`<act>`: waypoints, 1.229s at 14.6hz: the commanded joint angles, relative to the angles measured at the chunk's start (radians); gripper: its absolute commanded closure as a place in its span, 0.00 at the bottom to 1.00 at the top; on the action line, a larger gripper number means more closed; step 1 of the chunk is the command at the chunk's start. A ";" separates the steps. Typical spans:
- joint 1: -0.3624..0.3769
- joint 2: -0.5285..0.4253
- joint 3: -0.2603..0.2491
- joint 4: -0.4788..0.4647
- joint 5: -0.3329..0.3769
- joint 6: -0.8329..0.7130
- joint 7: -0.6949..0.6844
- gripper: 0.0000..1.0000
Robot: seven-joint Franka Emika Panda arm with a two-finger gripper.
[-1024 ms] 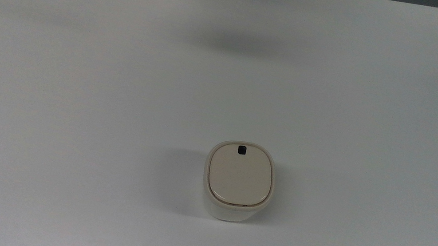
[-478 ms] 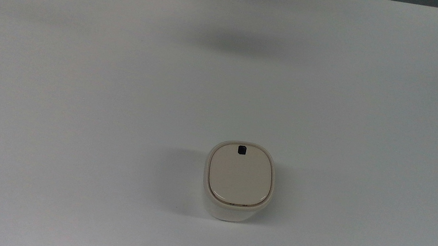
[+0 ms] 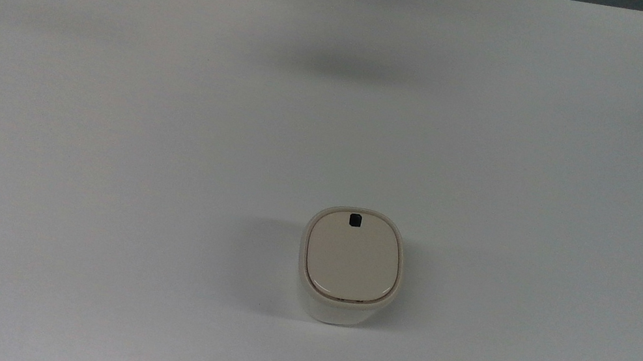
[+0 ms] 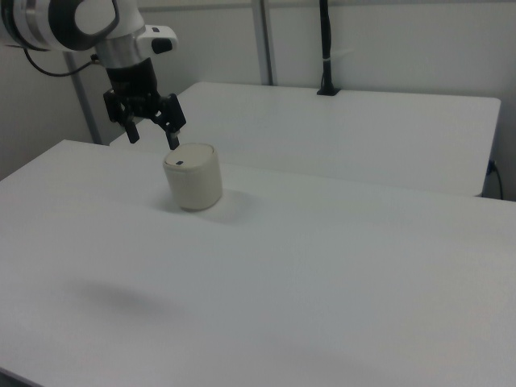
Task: Open the trash bin
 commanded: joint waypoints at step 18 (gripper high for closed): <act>0.172 0.331 0.001 0.007 -0.060 0.706 0.414 1.00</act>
